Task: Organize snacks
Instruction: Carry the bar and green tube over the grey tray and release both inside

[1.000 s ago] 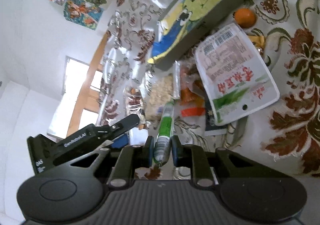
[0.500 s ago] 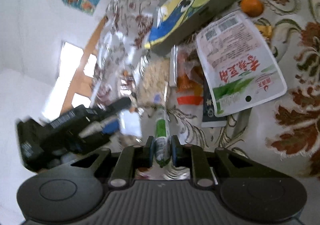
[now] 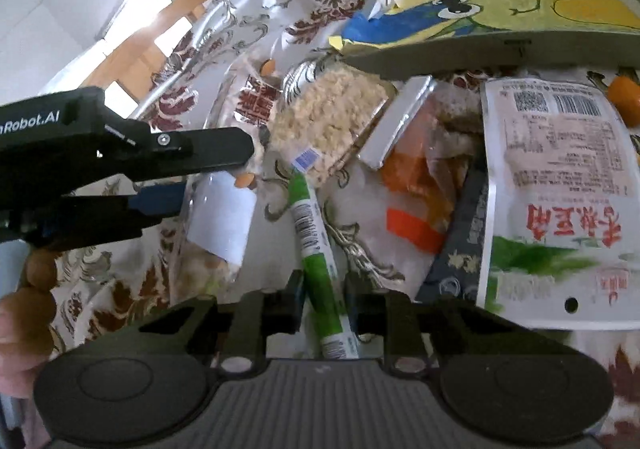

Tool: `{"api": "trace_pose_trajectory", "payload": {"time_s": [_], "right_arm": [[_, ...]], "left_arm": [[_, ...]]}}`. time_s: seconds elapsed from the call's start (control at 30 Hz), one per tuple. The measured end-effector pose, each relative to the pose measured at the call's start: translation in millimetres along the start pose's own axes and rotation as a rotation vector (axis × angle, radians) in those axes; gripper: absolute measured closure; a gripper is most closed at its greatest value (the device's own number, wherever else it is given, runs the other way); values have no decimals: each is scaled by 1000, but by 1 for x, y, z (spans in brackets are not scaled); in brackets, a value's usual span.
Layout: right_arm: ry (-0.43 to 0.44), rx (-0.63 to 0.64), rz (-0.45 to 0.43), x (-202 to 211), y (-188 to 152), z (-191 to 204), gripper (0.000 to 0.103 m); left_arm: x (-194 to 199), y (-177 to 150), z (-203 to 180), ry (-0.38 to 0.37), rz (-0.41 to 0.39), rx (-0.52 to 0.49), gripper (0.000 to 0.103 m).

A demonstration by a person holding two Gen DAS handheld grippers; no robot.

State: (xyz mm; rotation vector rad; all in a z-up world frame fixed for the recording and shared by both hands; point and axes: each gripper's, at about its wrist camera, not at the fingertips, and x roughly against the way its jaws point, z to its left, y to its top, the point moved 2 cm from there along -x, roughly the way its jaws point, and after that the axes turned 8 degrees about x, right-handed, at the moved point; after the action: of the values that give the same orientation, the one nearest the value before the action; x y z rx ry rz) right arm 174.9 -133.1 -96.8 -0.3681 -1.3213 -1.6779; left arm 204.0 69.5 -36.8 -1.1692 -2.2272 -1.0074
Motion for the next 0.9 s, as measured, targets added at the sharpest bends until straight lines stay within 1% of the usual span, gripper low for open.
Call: {"api": "trace_pose_trajectory", "payload": {"time_s": [0.13, 0.3, 0.5, 0.63, 0.77, 0.9], "right_arm": [[13, -12, -37, 16, 2, -5, 83], [4, -54, -115, 39, 4, -16, 83], [4, -112, -200, 63, 15, -30, 83], [-2, -138, -250, 70, 35, -43, 83], [-31, -162, -288, 74, 58, -65, 83], [-76, -172, -335, 75, 87, -89, 83]], "left_arm": [[3, 7, -3, -14, -37, -16, 58], [7, 13, -7, -29, -85, -33, 58], [1, 21, -20, -57, -116, -59, 58], [-16, 34, -34, -105, -122, -40, 58], [-41, 52, -56, -158, -151, -42, 58], [-73, 75, -73, -175, -195, -20, 58]]}}
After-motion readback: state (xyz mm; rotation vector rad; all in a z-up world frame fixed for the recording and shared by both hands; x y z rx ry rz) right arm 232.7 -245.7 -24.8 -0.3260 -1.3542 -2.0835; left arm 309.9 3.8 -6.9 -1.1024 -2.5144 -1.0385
